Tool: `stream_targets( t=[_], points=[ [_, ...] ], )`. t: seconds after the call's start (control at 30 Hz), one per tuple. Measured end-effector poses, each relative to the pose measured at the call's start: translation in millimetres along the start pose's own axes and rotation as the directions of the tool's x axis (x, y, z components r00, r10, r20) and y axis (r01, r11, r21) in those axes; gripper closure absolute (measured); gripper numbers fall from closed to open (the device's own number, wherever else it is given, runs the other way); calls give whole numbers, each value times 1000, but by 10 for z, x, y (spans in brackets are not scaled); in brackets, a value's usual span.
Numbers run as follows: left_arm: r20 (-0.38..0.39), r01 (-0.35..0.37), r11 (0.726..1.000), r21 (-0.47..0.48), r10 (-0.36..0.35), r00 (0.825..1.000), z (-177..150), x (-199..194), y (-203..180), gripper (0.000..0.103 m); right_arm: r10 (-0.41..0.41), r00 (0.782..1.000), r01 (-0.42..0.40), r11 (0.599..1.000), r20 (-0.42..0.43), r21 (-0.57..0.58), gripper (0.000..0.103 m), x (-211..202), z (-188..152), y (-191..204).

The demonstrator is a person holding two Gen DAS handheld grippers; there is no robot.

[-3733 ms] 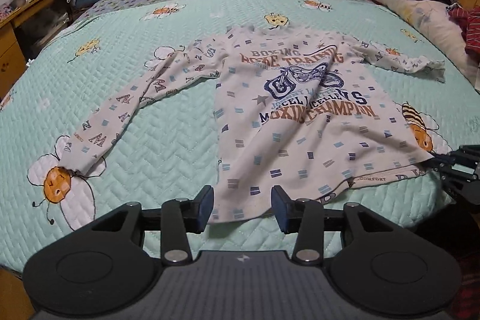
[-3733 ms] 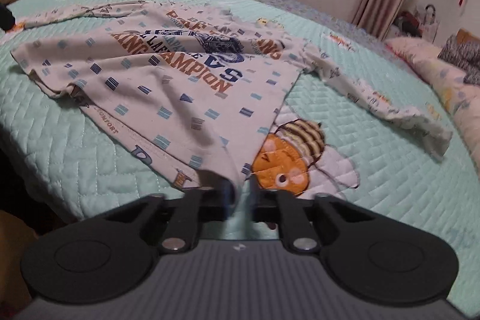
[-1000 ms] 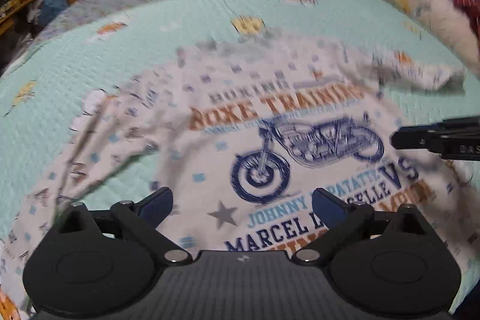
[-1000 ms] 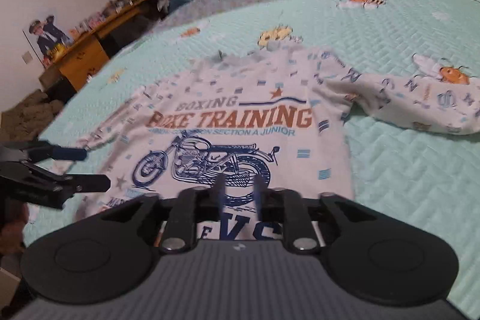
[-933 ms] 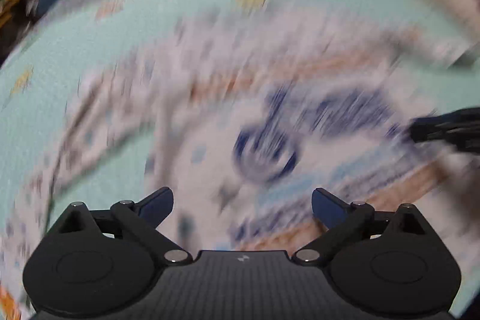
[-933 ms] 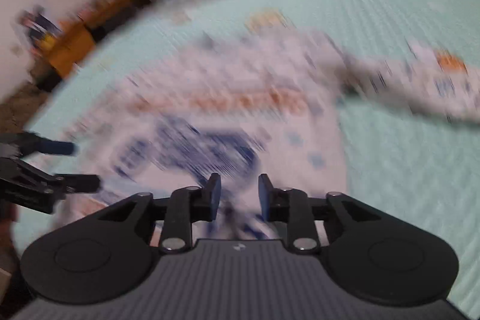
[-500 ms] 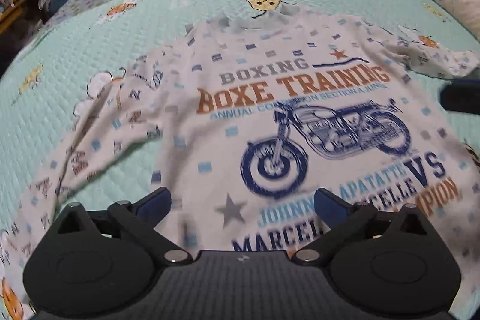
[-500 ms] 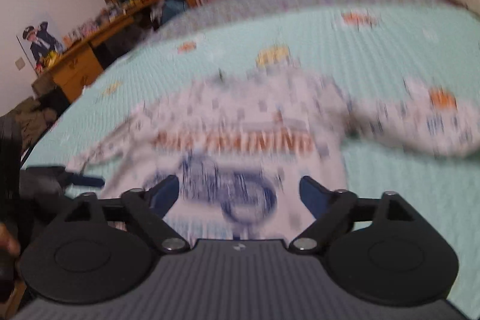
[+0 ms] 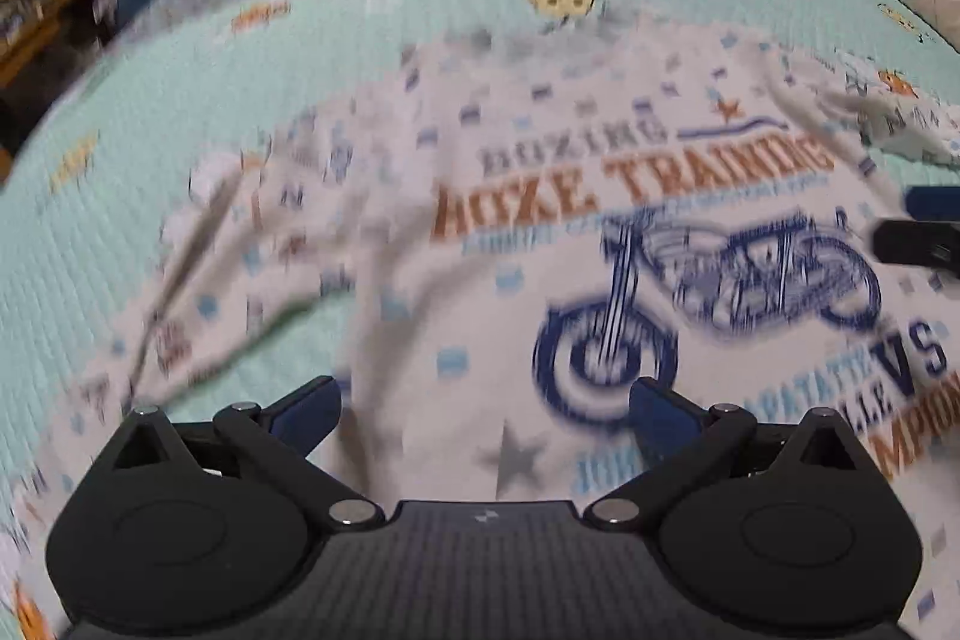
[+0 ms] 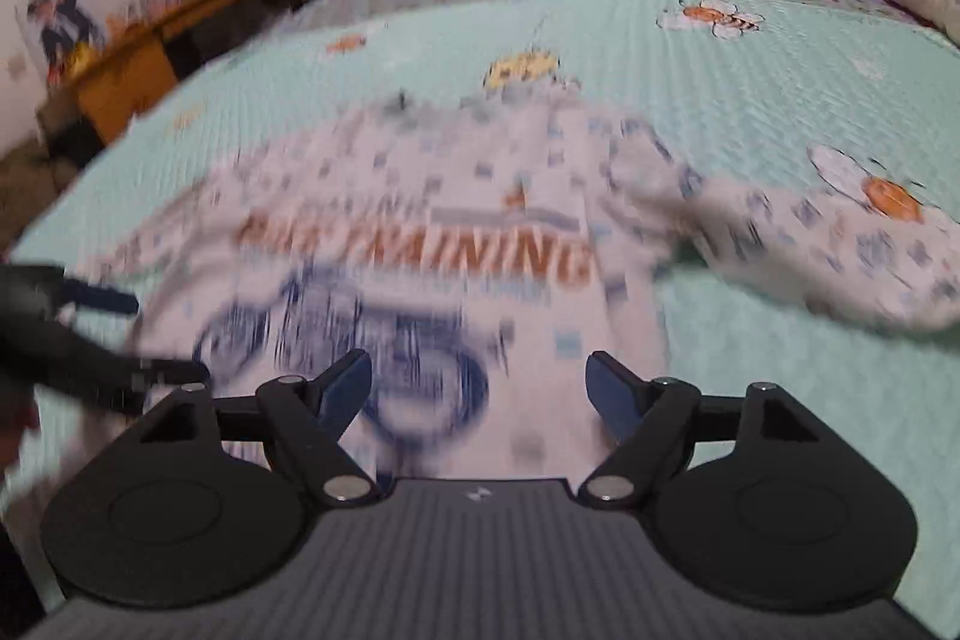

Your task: Fold clothes

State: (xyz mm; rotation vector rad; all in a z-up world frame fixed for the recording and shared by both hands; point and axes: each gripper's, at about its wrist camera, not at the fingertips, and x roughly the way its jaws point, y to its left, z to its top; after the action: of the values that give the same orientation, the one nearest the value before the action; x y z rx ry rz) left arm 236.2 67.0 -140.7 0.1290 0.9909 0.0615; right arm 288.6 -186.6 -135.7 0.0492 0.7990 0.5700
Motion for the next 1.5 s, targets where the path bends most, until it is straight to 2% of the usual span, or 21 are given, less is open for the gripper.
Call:
stream_targets(
  t=[0.13,0.23,0.33,0.4,0.5,0.57,0.63,0.73,0.87,0.93,1.0,1.07,1.17,1.2,1.23,1.27,1.3,1.37,1.43,1.5],
  points=[
    [-53,46,999,-5,-46,998,3,194,23,1,-10,999,7,998,-45,-58,24,295,-38,-127],
    [-82,52,998,-26,-54,995,54,224,73,1,-13,998,9,998,-60,-56,24,231,-16,-150],
    [-40,41,998,-37,-42,998,283,183,40,1,58,998,-58,998,2,-12,24,161,194,-124],
    [7,30,999,-29,-30,1000,487,159,-18,1,63,997,-62,997,37,-40,24,227,399,-37],
    [42,10,1000,16,-10,999,727,325,-148,1,52,997,-47,996,55,-75,24,490,598,-6],
    [16,-5,1000,21,4,1000,752,562,-134,0,28,1000,-28,996,7,-83,24,688,604,-124],
    [-18,4,1000,-10,-4,1000,729,779,-40,0,-50,997,43,992,-52,-119,30,871,520,-271],
    [-8,19,998,-56,-19,1000,727,771,166,0,-26,1000,26,991,-2,-129,35,709,424,-457],
    [-20,31,996,-81,-33,999,763,749,265,2,12,1000,-12,999,-2,-33,36,598,492,-547],
    [11,17,998,-65,-16,1000,828,670,200,3,67,997,-66,997,42,-28,35,561,618,-460],
    [77,14,999,-37,-11,997,950,568,123,2,116,990,-114,993,76,-33,36,614,793,-366],
    [113,-28,1000,-9,29,993,1112,585,59,1,122,990,-119,992,76,-53,36,773,952,-276],
    [78,-121,990,67,115,990,1283,900,43,1,75,997,-73,989,15,-129,36,1101,1070,-243],
    [44,-171,982,86,167,985,1301,1076,87,0,32,999,-35,988,-18,-151,38,1233,1063,-311],
    [29,-175,981,78,174,984,1297,1195,170,0,-13,999,7,986,-35,-169,42,1327,1042,-404],
    [31,-142,989,34,141,990,1310,1211,281,0,-37,999,30,985,-39,-171,52,1377,1033,-493],
    [34,-107,994,-10,107,994,1322,1225,393,0,-20,1000,17,990,-21,-138,62,1341,1049,-577],
    [49,-134,991,-9,134,990,1327,1239,454,0,-20,1000,19,995,-1,-98,71,1290,1075,-653],
    [72,-154,988,8,153,986,1299,1233,429,0,-33,999,35,995,30,-98,67,1223,1068,-571],
    [94,-172,985,31,168,981,1269,1224,383,0,35,998,-28,991,48,-131,66,1185,1052,-390]
  ],
)
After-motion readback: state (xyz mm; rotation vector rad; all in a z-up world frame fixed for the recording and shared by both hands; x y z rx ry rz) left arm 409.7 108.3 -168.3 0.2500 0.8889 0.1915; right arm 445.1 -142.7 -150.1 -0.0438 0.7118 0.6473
